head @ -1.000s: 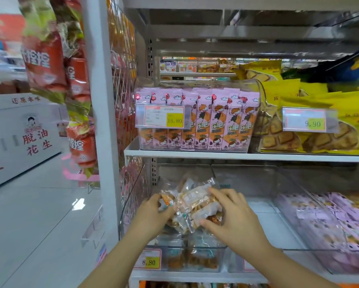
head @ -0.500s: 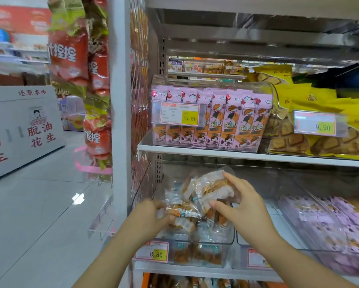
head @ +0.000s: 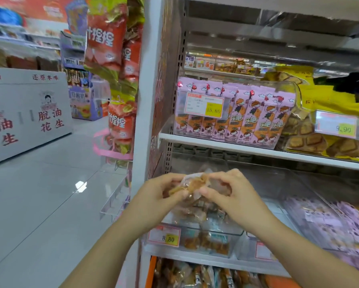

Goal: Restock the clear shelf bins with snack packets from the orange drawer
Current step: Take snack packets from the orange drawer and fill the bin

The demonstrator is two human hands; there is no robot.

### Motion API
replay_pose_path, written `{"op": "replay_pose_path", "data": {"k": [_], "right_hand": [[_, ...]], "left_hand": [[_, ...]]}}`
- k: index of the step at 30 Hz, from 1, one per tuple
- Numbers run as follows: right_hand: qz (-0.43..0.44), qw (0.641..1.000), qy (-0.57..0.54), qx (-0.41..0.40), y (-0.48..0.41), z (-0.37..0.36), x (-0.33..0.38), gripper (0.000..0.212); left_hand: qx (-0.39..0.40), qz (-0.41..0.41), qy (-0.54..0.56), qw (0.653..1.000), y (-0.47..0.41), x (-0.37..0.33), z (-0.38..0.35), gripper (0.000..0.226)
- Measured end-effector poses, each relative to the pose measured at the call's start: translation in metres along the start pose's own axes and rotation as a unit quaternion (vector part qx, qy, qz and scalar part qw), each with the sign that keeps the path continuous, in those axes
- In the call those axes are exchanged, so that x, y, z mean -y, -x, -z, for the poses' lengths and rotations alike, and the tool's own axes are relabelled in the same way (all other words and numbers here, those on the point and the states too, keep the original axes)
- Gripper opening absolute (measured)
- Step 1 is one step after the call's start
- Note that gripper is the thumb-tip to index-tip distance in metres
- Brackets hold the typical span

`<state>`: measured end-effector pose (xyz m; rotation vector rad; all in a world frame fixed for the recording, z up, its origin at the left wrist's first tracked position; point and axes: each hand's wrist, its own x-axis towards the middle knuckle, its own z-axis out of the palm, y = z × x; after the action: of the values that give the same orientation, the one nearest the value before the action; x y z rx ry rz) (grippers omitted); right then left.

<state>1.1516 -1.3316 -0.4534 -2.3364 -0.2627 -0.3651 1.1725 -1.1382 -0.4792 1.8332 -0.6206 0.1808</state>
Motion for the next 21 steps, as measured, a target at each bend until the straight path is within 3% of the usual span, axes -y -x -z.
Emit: {"op": "replay_pose_path", "data": {"k": [3,7,11,14,17,19,21], "right_hand": [[0.007,0.999,-0.041,-0.005,-0.003,0.003,0.005,0.005],[-0.035,0.983,-0.181,0.006,-0.002,0.006,0.013,0.008],[-0.04,0.986,-0.157,-0.025,-0.004,0.004,0.014,0.007],[0.036,0.995,-0.089,0.012,-0.005,0.003,0.02,0.007],[0.07,0.99,-0.071,0.097,-0.008,0.002,0.029,0.013],[0.042,0.993,-0.094,0.063,-0.017,0.006,0.027,0.016],[0.031,0.998,-0.046,0.025,-0.026,0.009,0.017,0.017]], "left_hand": [[0.094,0.043,0.09,0.991,0.002,-0.001,0.005,0.023],[0.144,0.104,0.211,0.961,0.004,-0.002,0.004,0.037],[0.152,0.119,0.184,0.964,0.004,0.0,0.006,0.028],[0.132,0.092,0.13,0.978,0.005,-0.003,0.004,0.034],[0.107,0.073,0.132,0.983,0.006,-0.01,0.009,0.019],[0.054,0.083,0.124,0.987,0.006,-0.01,0.016,0.015],[-0.032,0.109,0.102,0.988,0.005,-0.003,0.025,0.013]]}}
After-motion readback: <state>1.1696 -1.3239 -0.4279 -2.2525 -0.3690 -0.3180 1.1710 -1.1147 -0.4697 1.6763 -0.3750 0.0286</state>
